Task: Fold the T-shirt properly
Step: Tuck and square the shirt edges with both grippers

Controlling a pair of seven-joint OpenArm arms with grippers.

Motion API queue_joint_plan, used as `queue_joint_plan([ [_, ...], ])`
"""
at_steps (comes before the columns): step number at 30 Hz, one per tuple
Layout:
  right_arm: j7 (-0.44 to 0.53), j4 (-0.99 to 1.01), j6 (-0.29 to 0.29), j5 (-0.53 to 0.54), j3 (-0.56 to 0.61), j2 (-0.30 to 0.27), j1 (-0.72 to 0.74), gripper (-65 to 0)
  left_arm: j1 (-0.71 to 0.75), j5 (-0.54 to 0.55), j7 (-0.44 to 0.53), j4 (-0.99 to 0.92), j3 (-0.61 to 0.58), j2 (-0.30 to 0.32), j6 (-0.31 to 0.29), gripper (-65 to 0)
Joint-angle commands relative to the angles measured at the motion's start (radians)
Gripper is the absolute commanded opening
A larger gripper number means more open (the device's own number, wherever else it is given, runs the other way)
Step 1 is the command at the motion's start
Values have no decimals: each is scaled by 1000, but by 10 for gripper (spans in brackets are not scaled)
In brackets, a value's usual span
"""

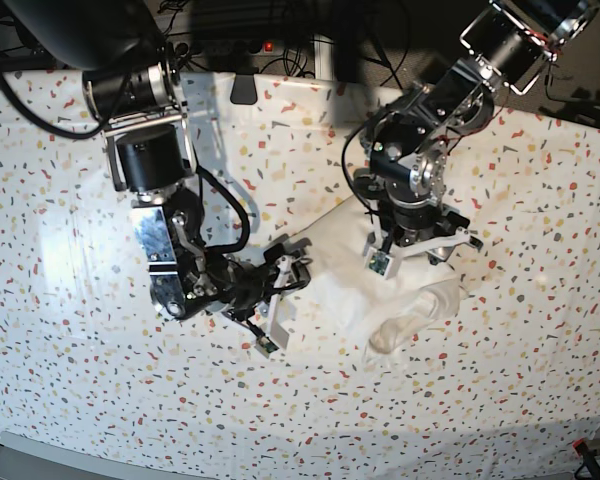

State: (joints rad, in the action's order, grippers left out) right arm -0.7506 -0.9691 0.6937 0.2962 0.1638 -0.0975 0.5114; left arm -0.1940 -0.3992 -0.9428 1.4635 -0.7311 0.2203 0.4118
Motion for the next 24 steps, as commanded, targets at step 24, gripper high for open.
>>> queue_joint_plan([
  [24, -193, -234, 4, 343, -45, -99, 22, -364, -97, -18, 42, 16, 5, 79, -49, -367],
])
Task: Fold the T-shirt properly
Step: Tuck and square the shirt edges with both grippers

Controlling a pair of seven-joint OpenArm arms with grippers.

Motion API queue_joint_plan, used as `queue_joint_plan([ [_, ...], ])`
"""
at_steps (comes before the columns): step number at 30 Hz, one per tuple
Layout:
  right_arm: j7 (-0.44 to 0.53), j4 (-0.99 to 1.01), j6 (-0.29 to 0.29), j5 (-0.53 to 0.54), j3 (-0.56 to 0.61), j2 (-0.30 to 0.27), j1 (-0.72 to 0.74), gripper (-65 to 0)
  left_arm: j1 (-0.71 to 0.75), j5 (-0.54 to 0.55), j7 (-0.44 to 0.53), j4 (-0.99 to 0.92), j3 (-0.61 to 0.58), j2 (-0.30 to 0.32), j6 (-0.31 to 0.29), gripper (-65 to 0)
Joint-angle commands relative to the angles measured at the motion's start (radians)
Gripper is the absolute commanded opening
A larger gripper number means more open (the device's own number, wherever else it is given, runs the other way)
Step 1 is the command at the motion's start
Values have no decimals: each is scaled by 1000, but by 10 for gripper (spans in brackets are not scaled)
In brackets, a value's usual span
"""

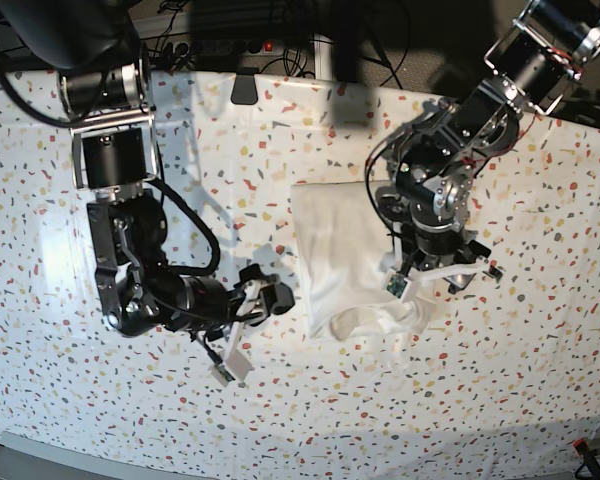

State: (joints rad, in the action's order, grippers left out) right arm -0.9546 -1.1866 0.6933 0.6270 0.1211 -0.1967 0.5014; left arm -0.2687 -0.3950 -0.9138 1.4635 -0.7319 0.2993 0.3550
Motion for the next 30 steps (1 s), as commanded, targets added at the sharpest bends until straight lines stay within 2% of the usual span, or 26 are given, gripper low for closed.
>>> queue_joint_plan([
  [1, 30, -16, 5, 2, -11, 6, 38, -364, -32, -22, 14, 16, 6, 0, 8, -367],
  [3, 51, -15, 5, 0, -14, 27, 46, -364, -51, -21, 13, 16, 6, 0, 8, -367],
  [6, 50, -14, 5, -31, -14, 89, 50, -364, -72, -21, 13, 16, 6, 0, 8, -367],
  [9, 75, -11, 5, -138, -14, 157, 49, -364, -83, -21, 13, 16, 6, 0, 8, -367],
  [12, 167, 21, 5, -221, -14, 199, 50, -364, -83, -14, 24, 16, 6, 0, 8, -367],
  [14, 233, 54, 5, -324, -14, 221, 50, -364, -83, 24, 54, 16, 6, 0, 8, -367],
  [18, 440, 133, -8, -547, -14, 239, 50, -364, -83, 87, 93, 16, 6, 0, 7, -367],
  [21, 583, 183, -120, -657, -14, 244, 50, -364, -83, 86, 93, 16, 6, 0, 7, -367],
  [23, 650, 209, -163, -690, -14, 245, 50, -364, -83, 83, 101, 16, 6, 0, 7, -367],
  [26, 723, 213, -164, -716, -14, 245, 55, -364, -85, 82, 105, 16, 6, 1, 7, -366],
  [30, 717, 212, -163, -718, -14, 244, 103, -364, -97, 82, 134, 16, 6, 0, 8, -366],
])
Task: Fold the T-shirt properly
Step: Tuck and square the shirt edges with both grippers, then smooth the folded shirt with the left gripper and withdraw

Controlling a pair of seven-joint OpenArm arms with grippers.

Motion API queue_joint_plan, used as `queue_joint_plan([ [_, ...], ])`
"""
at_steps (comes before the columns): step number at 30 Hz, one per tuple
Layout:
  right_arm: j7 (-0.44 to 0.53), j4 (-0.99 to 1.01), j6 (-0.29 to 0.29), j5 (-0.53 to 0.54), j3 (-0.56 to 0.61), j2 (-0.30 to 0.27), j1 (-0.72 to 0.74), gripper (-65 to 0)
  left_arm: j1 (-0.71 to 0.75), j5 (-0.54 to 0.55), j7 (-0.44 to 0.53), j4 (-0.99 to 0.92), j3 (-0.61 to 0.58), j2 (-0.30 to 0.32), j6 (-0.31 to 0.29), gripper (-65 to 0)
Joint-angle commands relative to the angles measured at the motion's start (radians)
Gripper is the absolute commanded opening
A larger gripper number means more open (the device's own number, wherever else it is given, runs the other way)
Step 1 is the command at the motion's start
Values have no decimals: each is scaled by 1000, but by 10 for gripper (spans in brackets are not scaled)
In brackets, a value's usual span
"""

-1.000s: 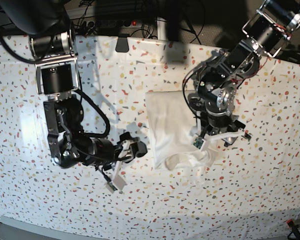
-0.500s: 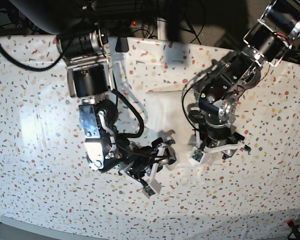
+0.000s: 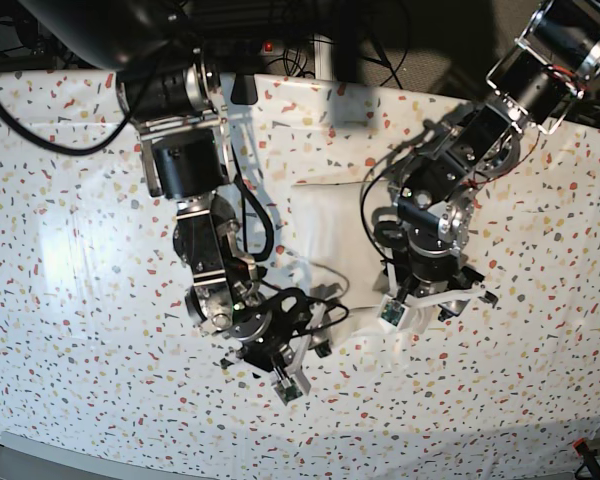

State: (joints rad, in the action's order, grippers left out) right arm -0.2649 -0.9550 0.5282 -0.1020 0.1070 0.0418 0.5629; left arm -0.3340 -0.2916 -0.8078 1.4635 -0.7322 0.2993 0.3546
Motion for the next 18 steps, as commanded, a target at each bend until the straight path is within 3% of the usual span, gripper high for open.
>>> queue_joint_plan([
  [1, 9, -19, 2, 11, 0, 5, 59, -364, -39, -21, 33, 16, 6, 0, 8, -366],
  [4, -99, -20, 2, -2, 2, -5, 121, -364, -66, -19, 22, 16, 6, -1, 9, -366],
  [6, -138, -20, 2, -3, 12, -42, 158, -364, -87, 4, 16, 16, 6, -3, 8, -366],
  [12, -213, -20, 0, -3, 10, -207, 210, -364, -151, 226, 20, 17, 6, -5, 2, -367],
  [16, -238, -20, -13, 5, 10, -323, 186, -364, -144, 293, -18, 17, 6, -55, -38, -367],
  [18, -238, -20, -14, 8, 10, -376, 165, -364, -125, 254, -42, 18, 6, -100, -37, -366],
])
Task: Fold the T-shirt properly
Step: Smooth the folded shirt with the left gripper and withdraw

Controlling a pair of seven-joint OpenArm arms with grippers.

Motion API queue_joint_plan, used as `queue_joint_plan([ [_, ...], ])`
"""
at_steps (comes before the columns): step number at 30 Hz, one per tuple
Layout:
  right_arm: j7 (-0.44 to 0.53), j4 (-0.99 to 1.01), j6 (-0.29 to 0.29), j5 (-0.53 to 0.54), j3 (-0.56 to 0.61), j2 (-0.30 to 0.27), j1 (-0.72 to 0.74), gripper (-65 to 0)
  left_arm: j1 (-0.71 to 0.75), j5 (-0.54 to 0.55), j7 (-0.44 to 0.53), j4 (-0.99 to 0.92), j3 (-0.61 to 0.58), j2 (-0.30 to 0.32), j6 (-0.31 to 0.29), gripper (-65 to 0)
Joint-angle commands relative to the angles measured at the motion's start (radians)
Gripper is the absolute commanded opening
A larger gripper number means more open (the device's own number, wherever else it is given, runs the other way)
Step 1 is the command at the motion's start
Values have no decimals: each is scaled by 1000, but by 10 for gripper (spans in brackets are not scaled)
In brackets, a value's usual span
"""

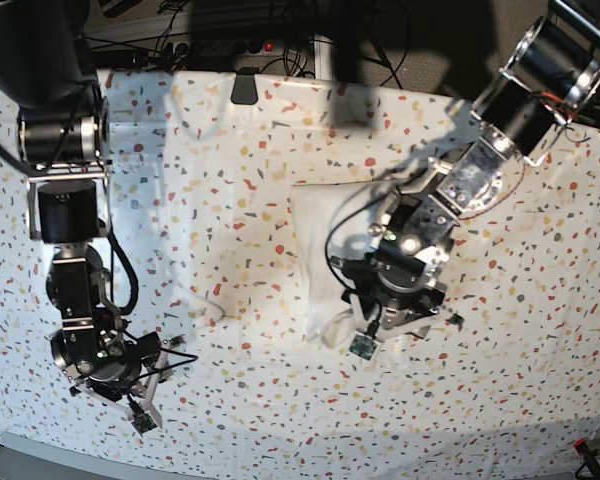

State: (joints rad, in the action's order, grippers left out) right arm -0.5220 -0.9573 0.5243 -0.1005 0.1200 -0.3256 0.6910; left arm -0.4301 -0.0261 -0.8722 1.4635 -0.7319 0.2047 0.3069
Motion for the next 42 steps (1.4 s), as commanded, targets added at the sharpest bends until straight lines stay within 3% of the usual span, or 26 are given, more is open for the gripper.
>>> queue_joint_plan([
  [1, 20, -18, -10, 13, -3, -34, 26, -364, -18, -39, 12, 18, 6, -30, 11, -366],
  [7, 19, -18, -40, 83, -3, -136, -31, -364, 4, -104, -39, 17, 6, -141, 48, -366],
  [12, -2, -18, -40, 85, -3, -159, -52, -364, 9, -109, -47, -56, 6, -141, -6, -367],
  [17, 7, -18, -47, 86, -3, -158, -63, -364, 9, -248, -167, -125, 6, -137, 83, -367],
  [20, 8, -18, -73, 85, -3, -156, -63, -364, 8, -299, -200, -124, 6, -138, 86, -367],
  [23, 8, -18, -73, 86, -3, -151, -63, -364, 3, -272, -187, -124, 6, -138, 87, -367],
  [26, 7, -18, -73, 91, -3, -151, -63, -364, -5, -143, -103, -124, 6, -138, 80, -367],
  [29, 4, -18, -73, 110, -3, -150, -63, -364, -11, -41, -24, -124, 6, -138, -9, -366],
  [35, 5, -18, -73, 113, -3, -150, -63, -364, -92, -62, -21, -124, 6, -138, 7, -367],
  [42, 1, -18, -73, 113, -3, -151, -63, -364, -194, -95, -15, -124, 7, -138, 71, -366],
])
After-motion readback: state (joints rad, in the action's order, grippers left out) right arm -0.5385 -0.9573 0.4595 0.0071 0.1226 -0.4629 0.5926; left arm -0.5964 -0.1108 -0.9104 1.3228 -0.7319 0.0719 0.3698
